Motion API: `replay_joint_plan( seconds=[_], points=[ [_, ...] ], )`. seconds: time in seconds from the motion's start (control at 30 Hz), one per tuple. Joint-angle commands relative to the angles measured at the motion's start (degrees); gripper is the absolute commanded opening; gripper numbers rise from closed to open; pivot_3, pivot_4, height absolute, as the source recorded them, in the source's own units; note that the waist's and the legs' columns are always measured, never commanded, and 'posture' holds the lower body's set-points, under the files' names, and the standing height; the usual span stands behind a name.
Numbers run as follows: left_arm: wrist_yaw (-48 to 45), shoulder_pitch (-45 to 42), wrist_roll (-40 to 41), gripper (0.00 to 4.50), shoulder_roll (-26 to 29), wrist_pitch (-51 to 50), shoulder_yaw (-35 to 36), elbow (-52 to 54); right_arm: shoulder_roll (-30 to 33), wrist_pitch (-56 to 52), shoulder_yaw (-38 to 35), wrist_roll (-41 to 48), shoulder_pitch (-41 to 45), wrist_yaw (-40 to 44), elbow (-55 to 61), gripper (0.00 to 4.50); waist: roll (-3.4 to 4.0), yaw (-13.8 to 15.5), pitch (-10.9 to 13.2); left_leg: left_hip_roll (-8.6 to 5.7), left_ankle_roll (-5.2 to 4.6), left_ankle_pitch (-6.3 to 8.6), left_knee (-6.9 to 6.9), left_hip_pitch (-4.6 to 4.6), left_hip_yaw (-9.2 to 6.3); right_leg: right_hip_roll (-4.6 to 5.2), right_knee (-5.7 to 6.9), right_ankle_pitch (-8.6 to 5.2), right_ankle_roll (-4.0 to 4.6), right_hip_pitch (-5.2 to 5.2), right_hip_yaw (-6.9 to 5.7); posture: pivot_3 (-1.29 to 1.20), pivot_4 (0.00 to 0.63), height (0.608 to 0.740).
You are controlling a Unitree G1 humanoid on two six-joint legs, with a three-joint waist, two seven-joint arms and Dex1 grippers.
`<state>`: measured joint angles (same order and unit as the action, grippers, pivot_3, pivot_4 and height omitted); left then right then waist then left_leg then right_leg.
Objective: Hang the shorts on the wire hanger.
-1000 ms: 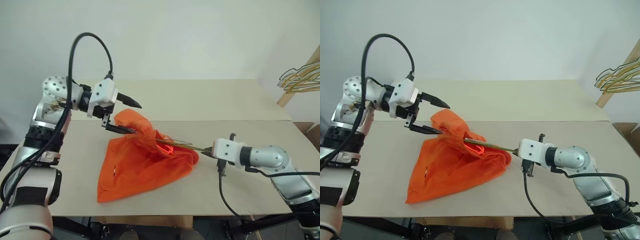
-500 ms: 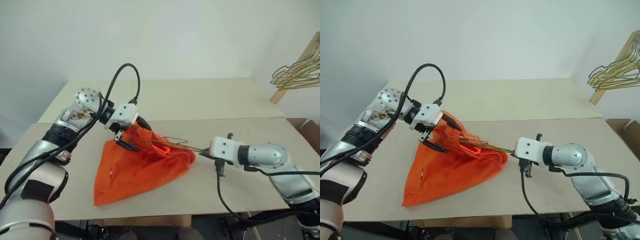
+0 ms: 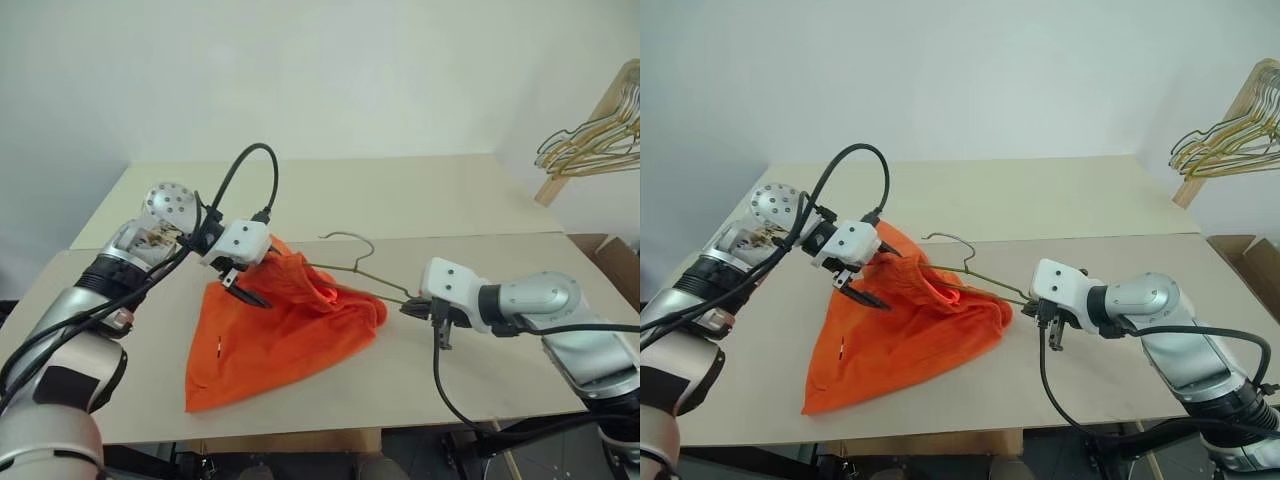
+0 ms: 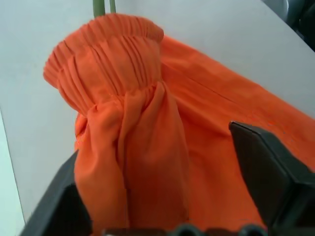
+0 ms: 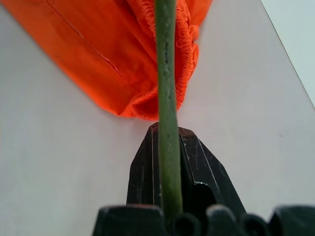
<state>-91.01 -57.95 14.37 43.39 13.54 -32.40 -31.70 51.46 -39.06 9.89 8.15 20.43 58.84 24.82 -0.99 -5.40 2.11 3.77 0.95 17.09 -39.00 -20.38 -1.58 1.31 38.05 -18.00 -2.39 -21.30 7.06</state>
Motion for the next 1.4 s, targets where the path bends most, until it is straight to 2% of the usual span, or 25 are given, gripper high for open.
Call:
replay_joint_plan(
  seconds=[0.03,0.27,0.53,0.63,0.8,1.07,1.1,1.2,1.4],
  points=[
    [2.0,-0.2,-3.9,2.38,-1.8,0.4,3.6,-0.5,1.3,-0.8,-1.4,1.1,2.0,0.3,2.1,0.0,0.0,-0.1,0.0,0.0,0.0,0.0,0.0,0.0,0.01,0.0,-0.01,0.0,0.0,0.0,0.01,-0.08,0.0,0.74],
    [1.5,0.6,-8.7,0.09,-3.6,1.2,5.9,-1.2,2.0,-3.9,-1.9,2.9,3.8,0.6,3.5,0.0,0.0,-0.4,0.0,0.01,-0.01,0.0,0.01,0.02,0.01,0.0,0.04,0.0,0.0,-0.01,0.03,-0.09,0.0,0.74],
    [1.6,-0.3,-12.6,0.02,-5.4,2.2,7.7,-4.1,3.1,-6.6,-2.7,5.9,5.8,1.1,4.3,0.0,0.01,-0.3,0.0,0.01,-0.01,0.0,0.0,-0.01,0.0,0.0,0.02,0.0,0.0,-0.01,0.0,-0.1,0.0,0.74],
    [2.8,-0.9,-13.5,0.02,-6.4,1.7,8.5,-5.5,2.9,-2.3,-4.3,6.4,4.8,1.2,4.6,0.0,0.01,-0.4,0.0,0.0,-0.01,0.0,-0.02,0.0,0.0,0.02,0.03,0.0,0.0,-0.01,0.01,-0.1,0.0,0.74],
    [2.7,-1.5,-13.0,0.0,-7.3,-0.7,10.9,-7.6,3.9,-4.3,-7.4,9.6,3.2,1.6,5.1,1.45,0.01,-0.6,0.0,0.01,-0.01,0.0,-0.01,-0.01,-0.01,0.01,0.03,0.0,0.0,-0.01,0.0,-0.11,0.0,0.74],
    [4.2,-0.3,-13.7,0.0,-7.1,-2.4,13.0,-8.3,4.6,-4.5,-15.1,11.8,-5.5,-1.3,4.6,4.26,0.01,-1.2,0.0,-0.01,-0.01,0.0,-0.04,-0.04,-0.02,0.02,0.05,0.0,-0.01,0.0,-0.01,-0.11,0.0,0.74],
    [4.4,-0.3,-13.8,0.0,-7.1,-2.7,13.3,-8.5,4.4,-4.6,-16.4,12.1,-6.6,-1.9,4.4,4.43,0.01,-1.3,0.0,0.0,-0.01,0.0,-0.04,-0.03,-0.02,0.02,0.06,0.0,-0.01,0.0,-0.01,-0.11,0.0,0.74],
    [5.2,-0.2,-14.3,0.0,-7.2,-3.5,13.9,-9.0,3.2,-5.6,-21.1,13.9,-9.4,-3.6,3.8,4.43,0.01,-1.6,0.0,0.0,-0.01,0.0,-0.03,-0.04,-0.03,0.02,0.05,0.0,0.0,0.01,-0.01,-0.11,0.0,0.74],
    [6.8,0.2,-13.8,0.0,-7.4,-5.8,15.6,-8.9,-1.8,-6.7,-35.9,21.8,-16.2,-5.6,4.6,4.43,0.01,-1.6,0.0,-0.01,-0.01,0.0,-0.03,-0.02,-0.03,0.02,0.06,0.01,-0.01,0.03,-0.01,-0.11,0.0,0.74]
  ],
)
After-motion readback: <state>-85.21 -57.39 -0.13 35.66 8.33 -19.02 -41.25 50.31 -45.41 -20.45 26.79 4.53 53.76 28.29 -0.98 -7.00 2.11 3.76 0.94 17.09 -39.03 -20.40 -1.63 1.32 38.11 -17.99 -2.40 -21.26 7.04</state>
